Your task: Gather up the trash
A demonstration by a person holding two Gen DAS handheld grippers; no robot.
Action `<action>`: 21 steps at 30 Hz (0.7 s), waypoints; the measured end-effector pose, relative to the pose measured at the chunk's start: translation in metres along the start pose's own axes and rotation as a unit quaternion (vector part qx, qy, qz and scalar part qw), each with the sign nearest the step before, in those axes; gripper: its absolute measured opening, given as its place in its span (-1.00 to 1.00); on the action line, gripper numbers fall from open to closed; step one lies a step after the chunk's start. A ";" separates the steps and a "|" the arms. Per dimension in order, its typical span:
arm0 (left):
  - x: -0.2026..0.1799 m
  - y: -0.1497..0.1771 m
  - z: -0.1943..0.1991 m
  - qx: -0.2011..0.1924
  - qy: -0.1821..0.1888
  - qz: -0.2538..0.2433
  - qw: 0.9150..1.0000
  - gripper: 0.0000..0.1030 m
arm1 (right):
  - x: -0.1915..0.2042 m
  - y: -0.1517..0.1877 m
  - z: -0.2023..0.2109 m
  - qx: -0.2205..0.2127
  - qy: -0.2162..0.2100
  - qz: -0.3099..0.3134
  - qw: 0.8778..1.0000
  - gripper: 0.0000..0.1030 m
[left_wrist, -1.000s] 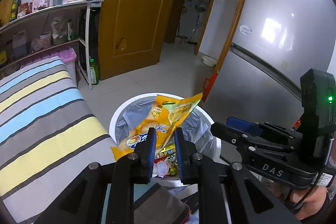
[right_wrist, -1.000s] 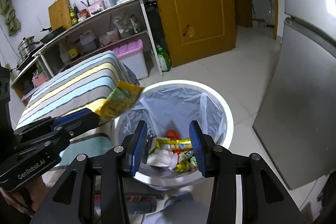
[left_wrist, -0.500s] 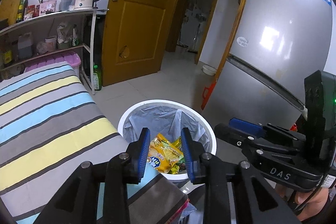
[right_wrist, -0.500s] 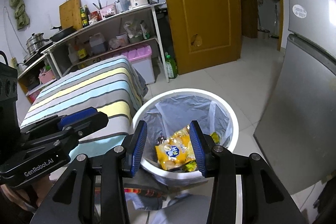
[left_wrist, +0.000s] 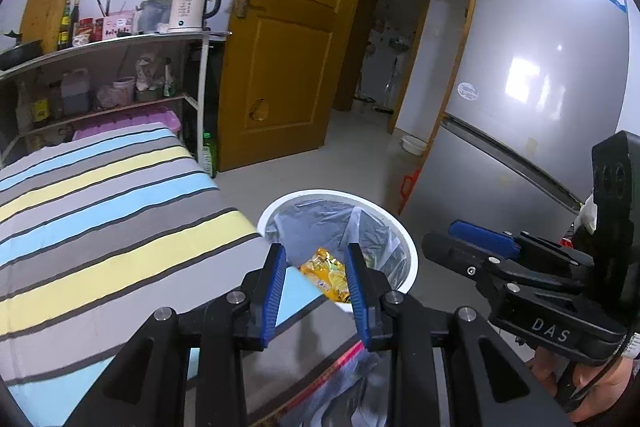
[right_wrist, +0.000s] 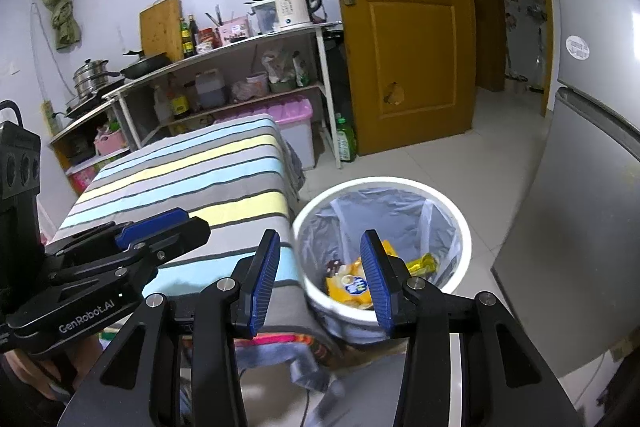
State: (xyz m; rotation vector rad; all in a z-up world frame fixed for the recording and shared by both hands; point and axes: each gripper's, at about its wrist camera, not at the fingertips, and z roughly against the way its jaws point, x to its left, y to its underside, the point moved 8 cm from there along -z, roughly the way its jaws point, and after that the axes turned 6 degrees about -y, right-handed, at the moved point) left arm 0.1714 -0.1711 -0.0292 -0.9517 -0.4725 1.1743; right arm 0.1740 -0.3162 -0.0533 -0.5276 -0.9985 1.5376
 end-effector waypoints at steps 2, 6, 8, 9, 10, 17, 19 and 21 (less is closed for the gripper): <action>0.002 0.003 0.007 -0.003 -0.005 0.000 1.000 -0.41 | 0.006 0.003 0.003 0.000 -0.004 0.005 1.000 -0.15; 0.007 0.006 0.020 -0.006 -0.020 0.001 1.000 -0.41 | 0.012 0.008 0.007 0.001 -0.009 0.012 1.000 -0.14; 0.007 0.007 0.024 -0.009 -0.023 0.001 1.000 -0.41 | 0.013 0.010 0.009 0.001 -0.011 0.013 1.000 -0.14; 0.006 0.008 0.027 -0.010 -0.024 0.000 1.000 -0.41 | 0.014 0.011 0.010 0.001 -0.012 0.014 1.000 -0.14; 0.006 0.009 0.029 -0.011 -0.025 -0.001 1.000 -0.41 | 0.016 0.011 0.011 0.000 -0.012 0.014 1.000 -0.14; 0.004 0.012 0.035 -0.017 -0.029 -0.005 0.999 -0.40 | 0.016 0.015 0.013 0.000 -0.012 0.015 1.000 -0.14; 0.004 0.012 0.036 -0.017 -0.029 -0.006 0.999 -0.40 | 0.015 0.015 0.013 0.000 -0.012 0.014 1.000 -0.14; 0.005 0.012 0.036 -0.018 -0.031 -0.006 0.999 -0.40 | 0.015 0.016 0.013 0.000 -0.012 0.013 1.000 -0.14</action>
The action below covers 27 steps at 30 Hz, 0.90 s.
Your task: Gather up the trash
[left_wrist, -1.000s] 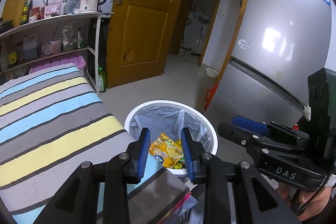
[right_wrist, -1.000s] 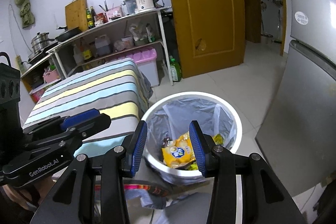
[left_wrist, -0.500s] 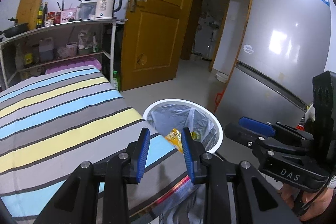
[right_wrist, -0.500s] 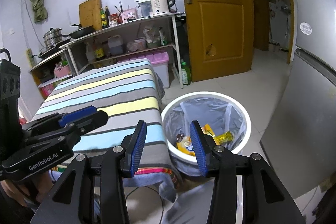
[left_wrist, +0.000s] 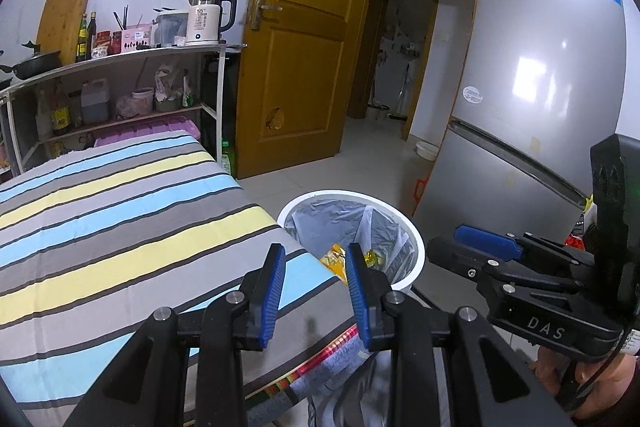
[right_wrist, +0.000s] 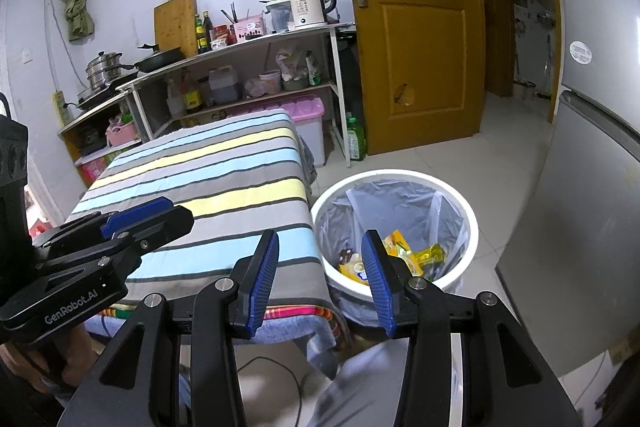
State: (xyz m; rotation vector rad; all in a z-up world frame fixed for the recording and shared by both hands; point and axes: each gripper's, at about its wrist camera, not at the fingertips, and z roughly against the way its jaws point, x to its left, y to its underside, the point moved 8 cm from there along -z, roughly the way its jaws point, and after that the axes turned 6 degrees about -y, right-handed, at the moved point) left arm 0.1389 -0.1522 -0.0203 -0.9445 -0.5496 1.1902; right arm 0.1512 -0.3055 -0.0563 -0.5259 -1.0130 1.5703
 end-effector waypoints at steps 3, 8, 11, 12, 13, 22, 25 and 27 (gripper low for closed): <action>0.000 0.001 0.002 -0.001 -0.002 0.000 1.000 -0.40 | 0.000 0.000 0.000 0.000 0.000 0.001 1.000 -0.14; 0.000 0.002 0.004 0.001 -0.003 0.002 1.000 -0.40 | -0.002 0.001 -0.001 0.002 -0.001 0.000 1.000 -0.14; 0.001 0.001 0.004 -0.001 -0.006 0.002 1.000 -0.41 | -0.001 0.001 0.000 0.002 -0.001 0.000 1.000 -0.14; 0.001 0.001 0.003 -0.002 -0.008 0.002 1.000 -0.41 | -0.001 0.001 0.000 0.002 -0.001 0.000 1.000 -0.14; 0.001 0.001 0.003 -0.002 -0.009 0.001 1.000 -0.40 | -0.002 0.001 -0.001 0.002 -0.001 0.000 1.000 -0.14; 0.000 0.001 0.000 -0.001 -0.017 -0.003 1.000 -0.41 | -0.001 0.000 -0.001 0.002 0.000 0.000 1.000 -0.14; 0.000 0.001 -0.002 0.002 -0.019 -0.002 1.000 -0.41 | -0.002 0.002 -0.002 0.003 0.000 0.000 1.000 -0.14; 0.000 0.001 -0.003 0.003 -0.021 -0.002 1.000 -0.41 | -0.002 0.002 -0.002 0.003 0.000 0.000 1.000 -0.14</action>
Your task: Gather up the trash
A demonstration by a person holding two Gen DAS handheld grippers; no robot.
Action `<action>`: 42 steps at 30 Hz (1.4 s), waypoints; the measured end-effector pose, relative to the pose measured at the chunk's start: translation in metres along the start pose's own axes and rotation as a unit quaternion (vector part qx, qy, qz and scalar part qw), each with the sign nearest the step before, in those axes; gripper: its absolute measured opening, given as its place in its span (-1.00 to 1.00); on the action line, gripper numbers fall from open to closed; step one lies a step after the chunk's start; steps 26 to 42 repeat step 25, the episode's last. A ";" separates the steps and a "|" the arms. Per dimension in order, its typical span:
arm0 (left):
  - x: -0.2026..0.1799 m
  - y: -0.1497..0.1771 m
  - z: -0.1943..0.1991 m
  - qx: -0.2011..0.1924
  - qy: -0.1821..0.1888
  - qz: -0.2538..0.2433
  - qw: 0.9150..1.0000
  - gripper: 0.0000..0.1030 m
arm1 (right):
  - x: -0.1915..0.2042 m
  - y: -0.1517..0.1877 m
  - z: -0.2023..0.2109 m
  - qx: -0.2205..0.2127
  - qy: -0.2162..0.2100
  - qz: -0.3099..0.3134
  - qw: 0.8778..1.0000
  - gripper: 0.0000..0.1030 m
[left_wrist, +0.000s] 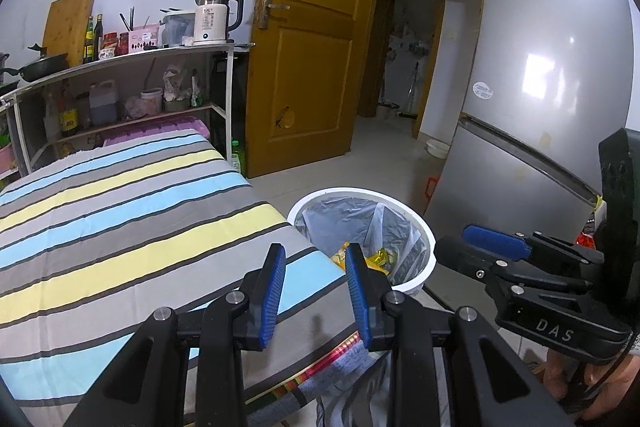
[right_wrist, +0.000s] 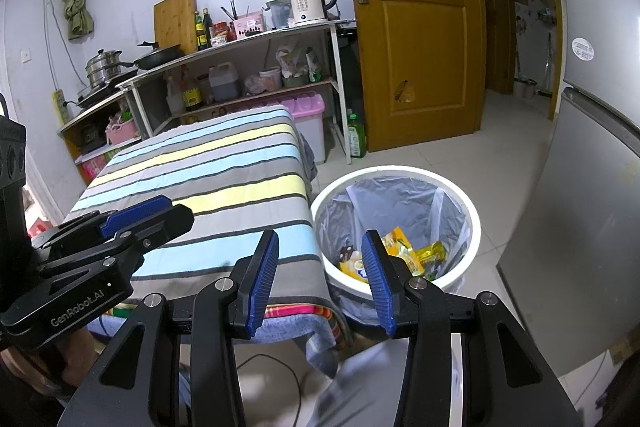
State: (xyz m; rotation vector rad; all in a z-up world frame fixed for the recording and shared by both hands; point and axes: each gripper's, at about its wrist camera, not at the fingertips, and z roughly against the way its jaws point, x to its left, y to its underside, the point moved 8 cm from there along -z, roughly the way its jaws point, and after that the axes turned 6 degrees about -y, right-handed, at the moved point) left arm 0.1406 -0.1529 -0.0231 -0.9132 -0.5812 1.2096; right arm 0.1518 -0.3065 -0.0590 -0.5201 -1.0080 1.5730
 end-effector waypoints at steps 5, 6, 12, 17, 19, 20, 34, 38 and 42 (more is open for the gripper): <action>0.001 -0.001 -0.003 0.001 -0.001 -0.001 1.000 -0.41 | 0.000 0.001 -0.001 0.001 0.000 0.000 1.000 -0.14; 0.001 -0.001 -0.003 0.001 -0.001 -0.001 1.000 -0.40 | 0.000 0.001 -0.001 0.000 0.000 0.000 1.000 -0.14; 0.000 0.002 -0.004 0.003 -0.002 -0.001 1.000 -0.41 | 0.000 0.001 -0.001 0.000 0.000 0.000 1.000 -0.14; -0.003 0.004 -0.007 0.005 0.001 -0.004 1.000 -0.41 | 0.000 0.001 -0.002 0.001 0.000 0.000 1.000 -0.14; -0.003 0.004 -0.007 0.004 0.001 -0.005 1.000 -0.41 | 0.000 -0.001 -0.001 0.001 0.000 0.000 1.000 -0.14; -0.003 0.004 -0.007 0.004 0.002 -0.004 1.000 -0.41 | 0.000 -0.001 -0.001 0.001 0.000 0.000 1.000 -0.14; -0.002 0.004 -0.008 0.005 0.002 -0.004 1.000 -0.41 | 0.000 -0.001 -0.001 0.001 0.000 0.000 1.000 -0.14; -0.002 0.004 -0.008 0.005 0.002 -0.004 1.000 -0.41 | 0.000 -0.001 -0.001 0.001 0.000 0.000 1.000 -0.14; -0.002 0.004 -0.008 0.005 0.002 -0.004 1.000 -0.41 | 0.000 -0.001 -0.001 0.001 0.000 0.000 1.000 -0.14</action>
